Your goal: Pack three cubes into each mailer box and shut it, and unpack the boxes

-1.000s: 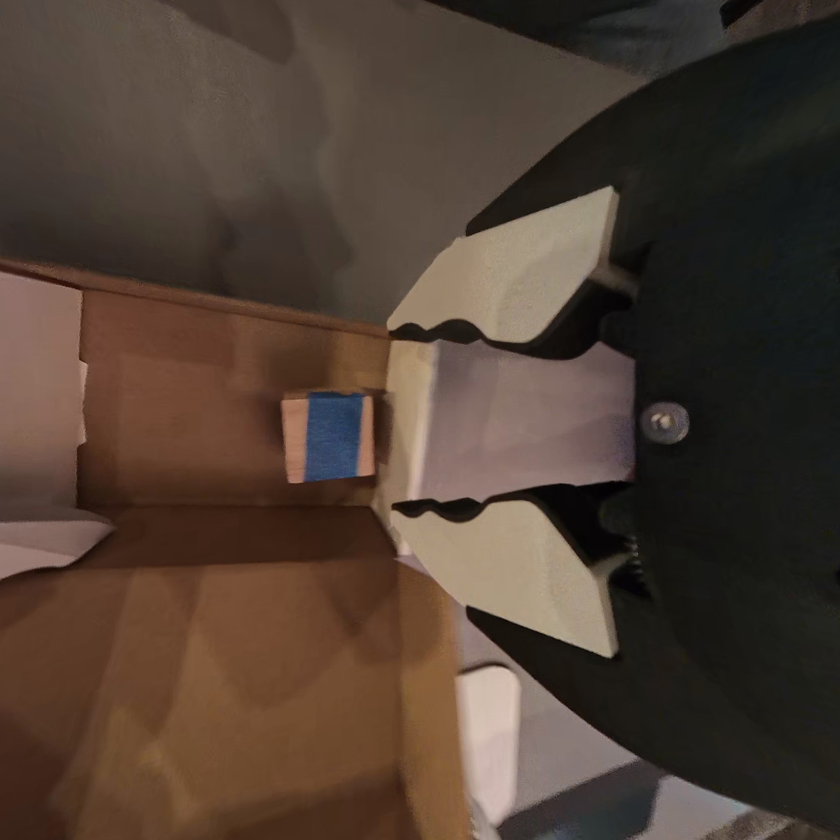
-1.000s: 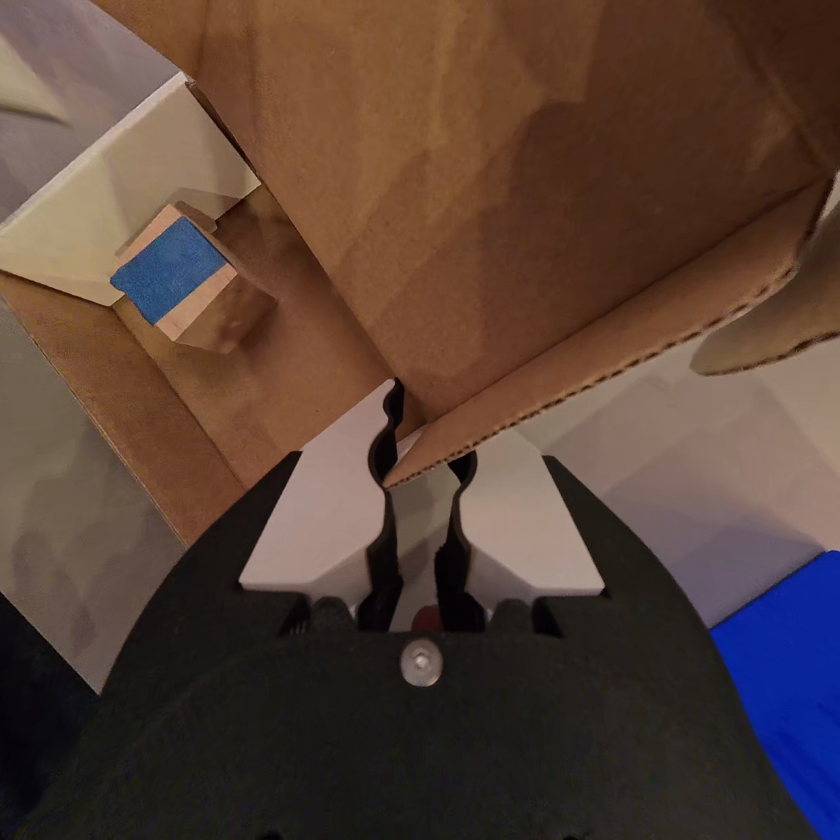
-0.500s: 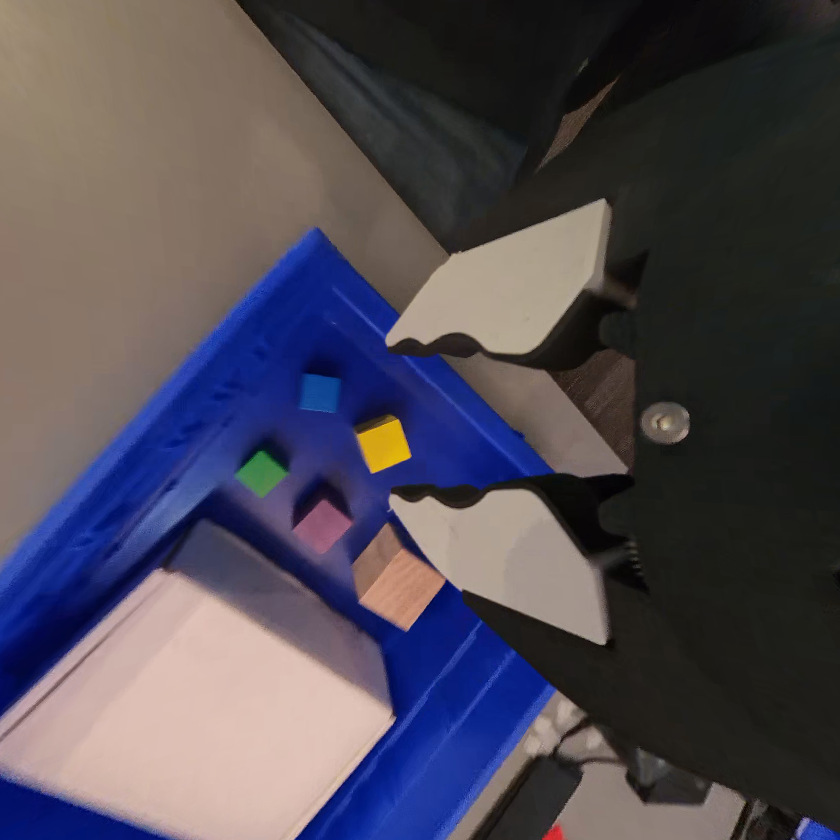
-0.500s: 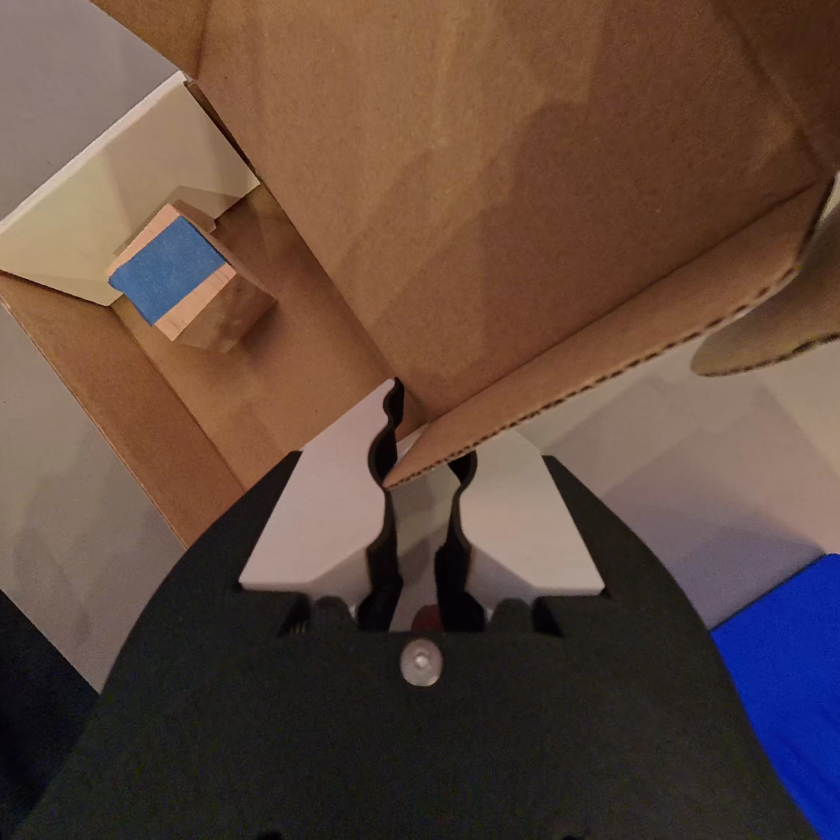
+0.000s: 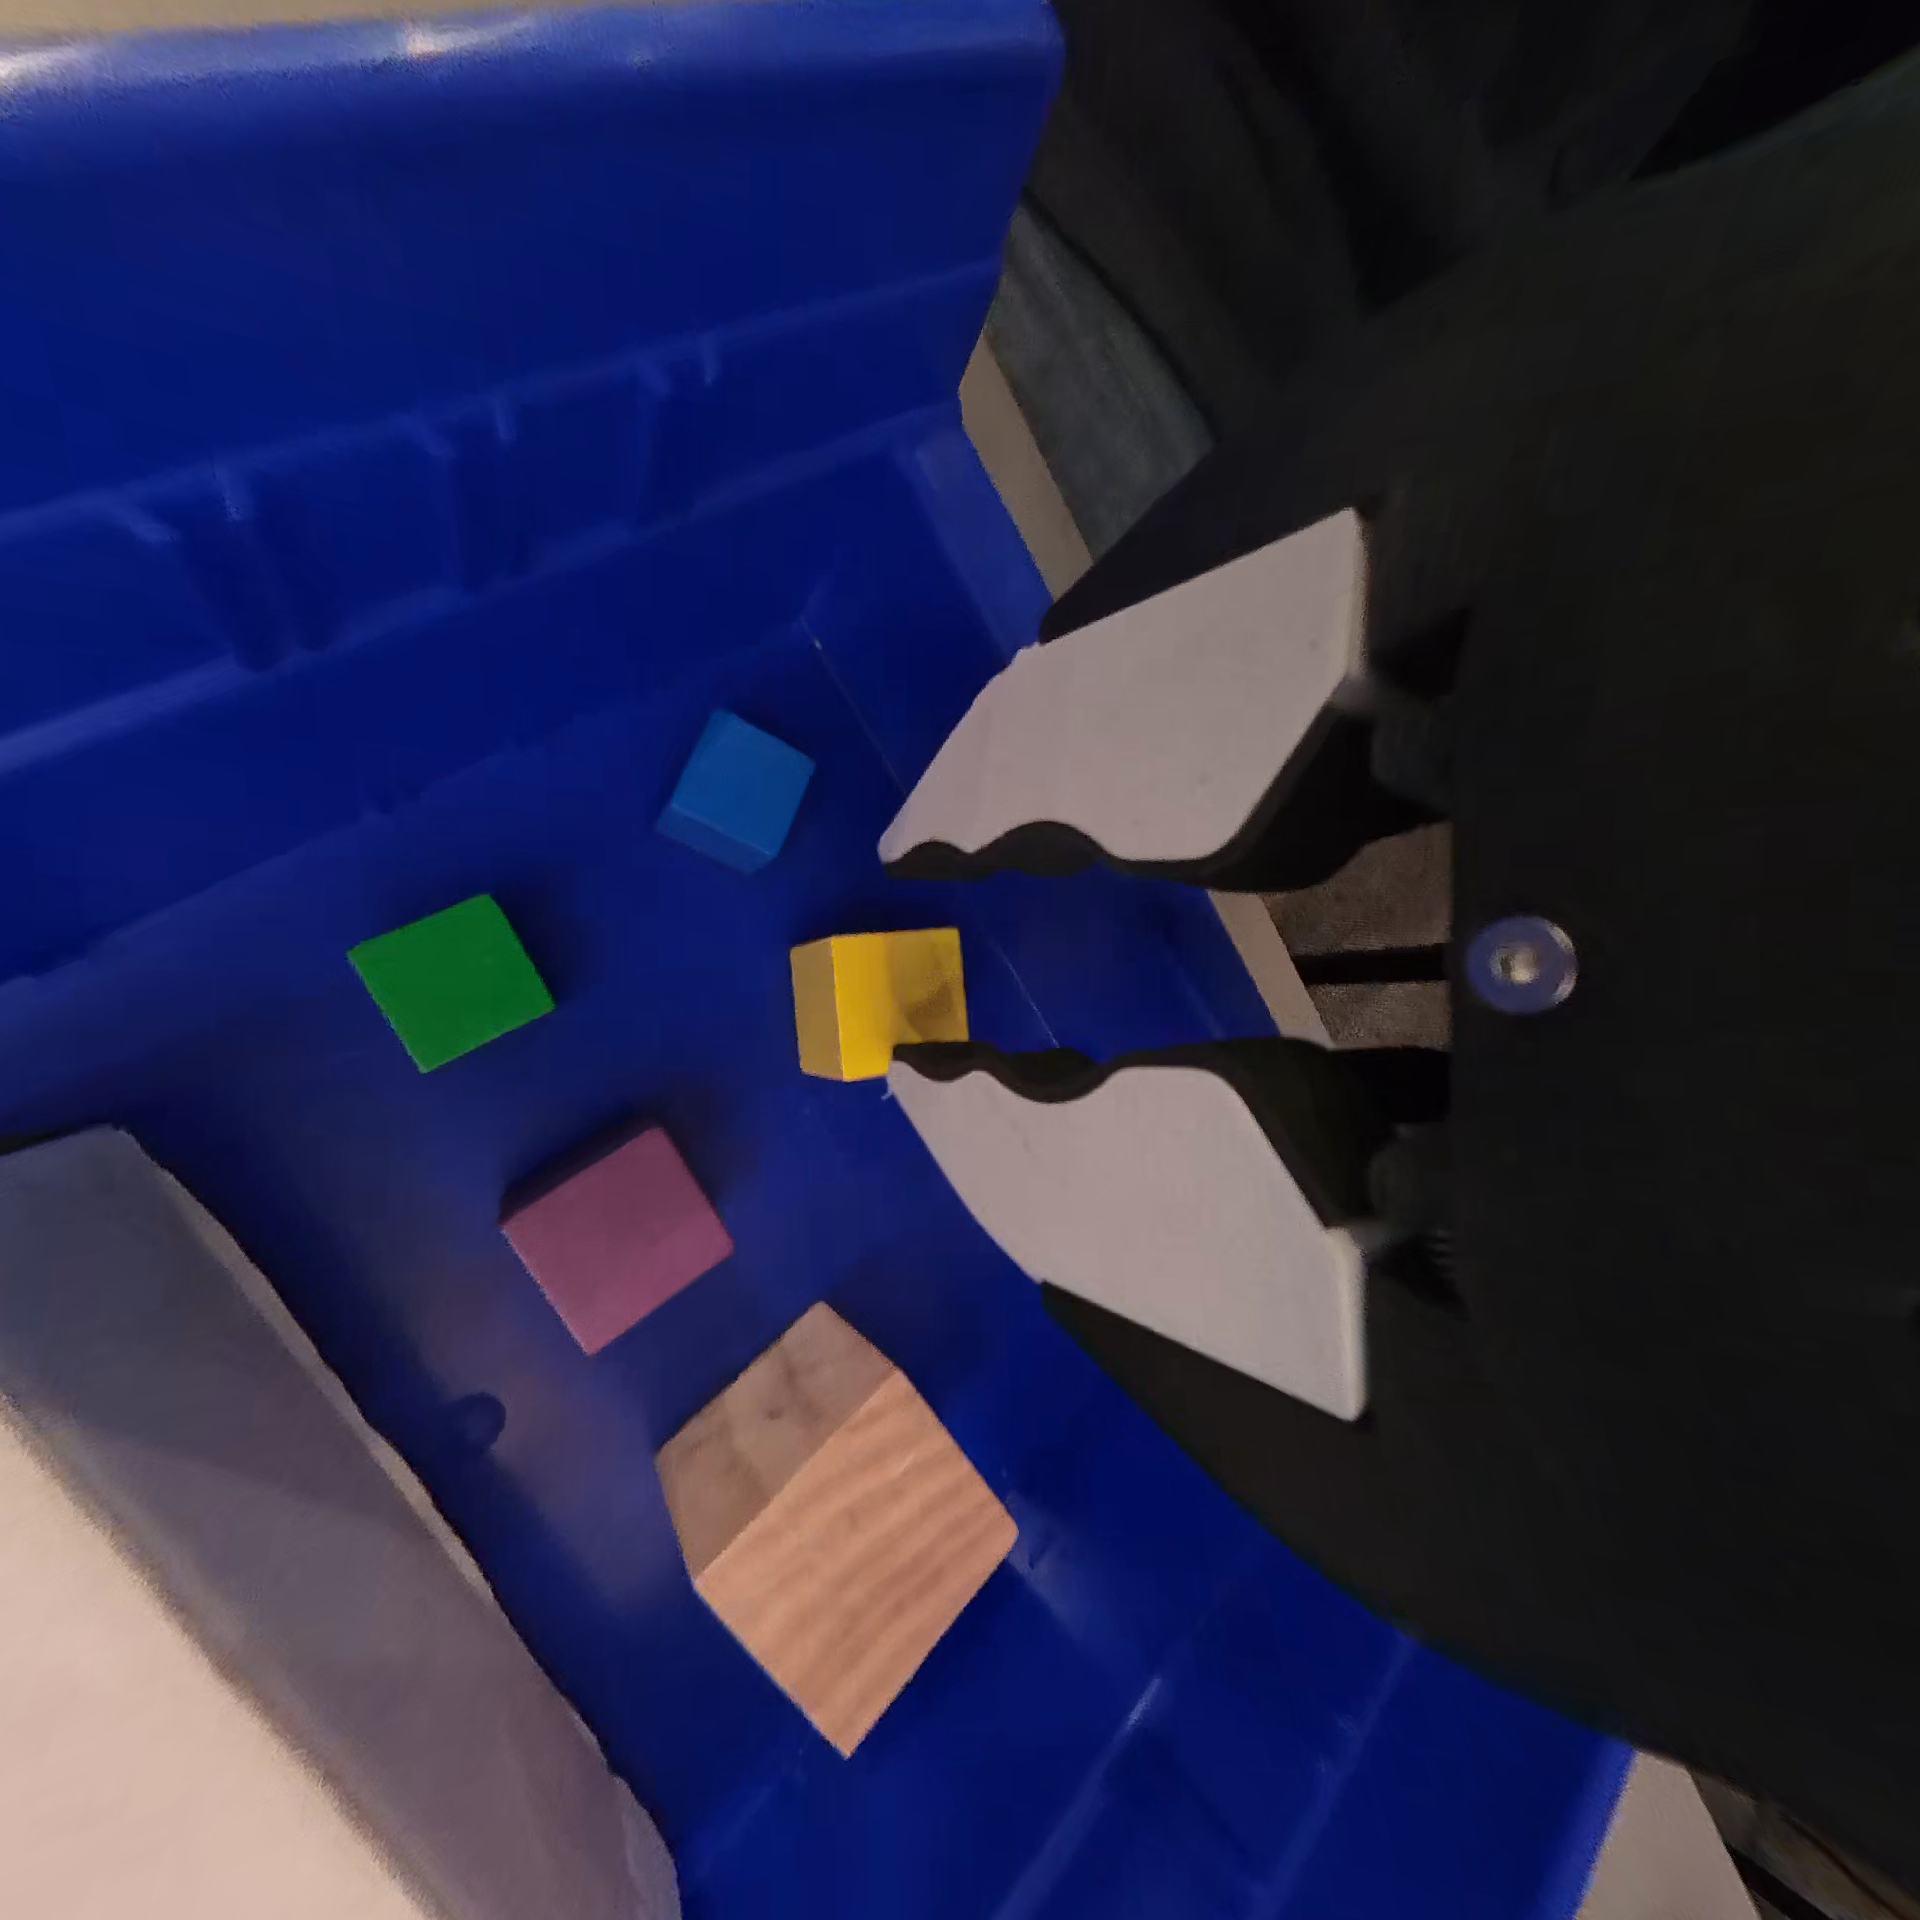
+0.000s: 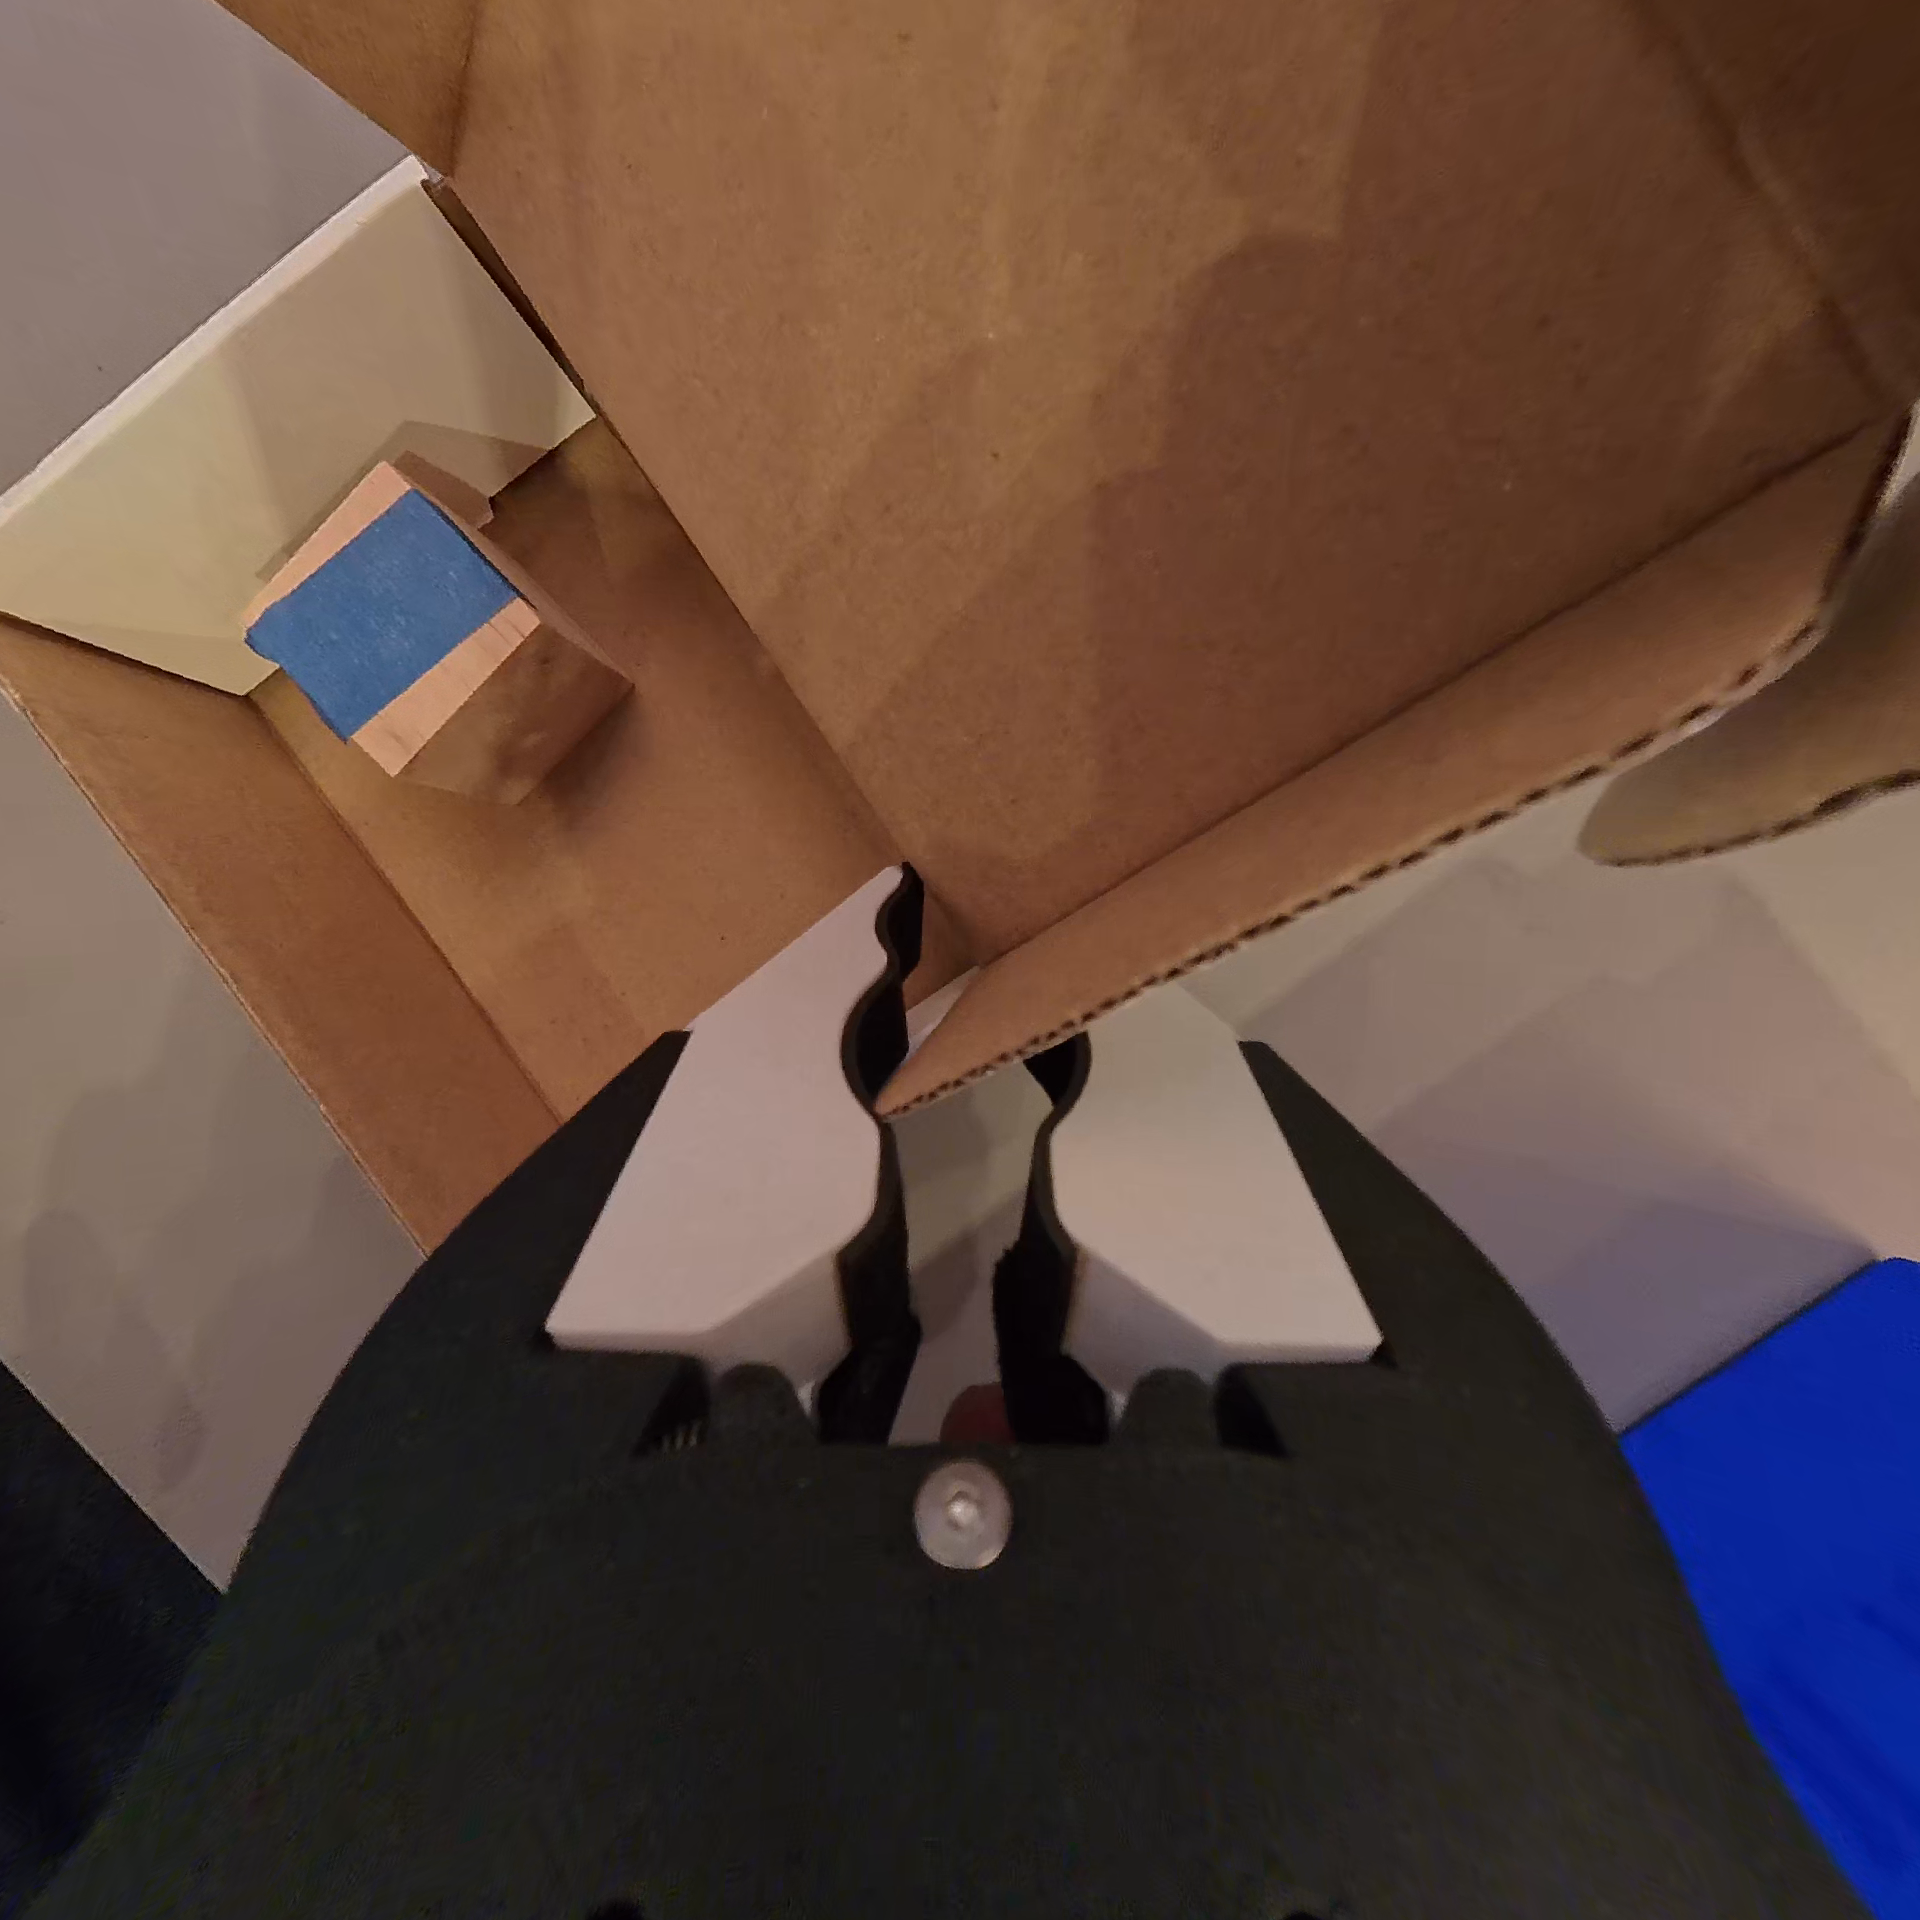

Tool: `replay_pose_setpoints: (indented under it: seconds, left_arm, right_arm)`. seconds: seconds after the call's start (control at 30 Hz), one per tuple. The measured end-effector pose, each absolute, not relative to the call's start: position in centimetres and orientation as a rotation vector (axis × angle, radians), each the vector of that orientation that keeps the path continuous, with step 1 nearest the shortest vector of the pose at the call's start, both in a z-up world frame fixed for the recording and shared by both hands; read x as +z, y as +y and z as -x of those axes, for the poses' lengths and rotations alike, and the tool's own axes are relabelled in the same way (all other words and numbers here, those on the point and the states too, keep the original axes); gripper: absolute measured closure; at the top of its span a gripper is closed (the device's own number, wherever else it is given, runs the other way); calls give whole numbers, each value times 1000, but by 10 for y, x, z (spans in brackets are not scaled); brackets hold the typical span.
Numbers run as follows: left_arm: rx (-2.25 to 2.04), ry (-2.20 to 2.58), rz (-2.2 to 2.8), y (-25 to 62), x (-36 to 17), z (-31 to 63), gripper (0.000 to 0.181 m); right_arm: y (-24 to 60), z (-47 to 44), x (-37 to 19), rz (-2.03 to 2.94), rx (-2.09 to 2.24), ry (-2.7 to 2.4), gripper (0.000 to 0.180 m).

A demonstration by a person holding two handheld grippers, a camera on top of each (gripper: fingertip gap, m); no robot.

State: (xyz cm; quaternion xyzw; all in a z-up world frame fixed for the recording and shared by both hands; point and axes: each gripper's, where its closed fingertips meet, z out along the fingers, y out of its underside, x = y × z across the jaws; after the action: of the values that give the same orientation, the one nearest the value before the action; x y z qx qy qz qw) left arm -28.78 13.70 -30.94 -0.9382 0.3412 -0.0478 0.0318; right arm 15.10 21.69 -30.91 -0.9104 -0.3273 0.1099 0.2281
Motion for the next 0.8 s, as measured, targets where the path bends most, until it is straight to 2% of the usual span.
replay_pose_setpoints:
  seconds: [0.1,0.13,0.2,0.3,0.47,0.63,0.8]
  left_arm:
    - [-54,1055,2882,142,-311,292,136]
    - [-24,1061,2883,142,-312,294,136]
    - [-8,1090,2901,139,-317,296,139]
    - [-129,1081,2922,135,-323,287,153]
    - [-175,1056,2873,139,-318,286,153]
    - [-107,1058,2723,145,-271,281,153]
    - [-174,1252,2442,152,-203,206,153]
  right_arm:
    - [217,-151,-309,2506,301,-904,165]
    - [217,-151,-309,2506,301,-905,165]
    - [217,-151,-309,2505,301,-907,165]
    - [217,-151,-309,2503,302,-907,165]
    - [217,-151,-309,2503,301,-908,165]
    - [217,-151,-309,2503,299,-909,165]
    - [217,-151,-309,2500,293,-919,165]
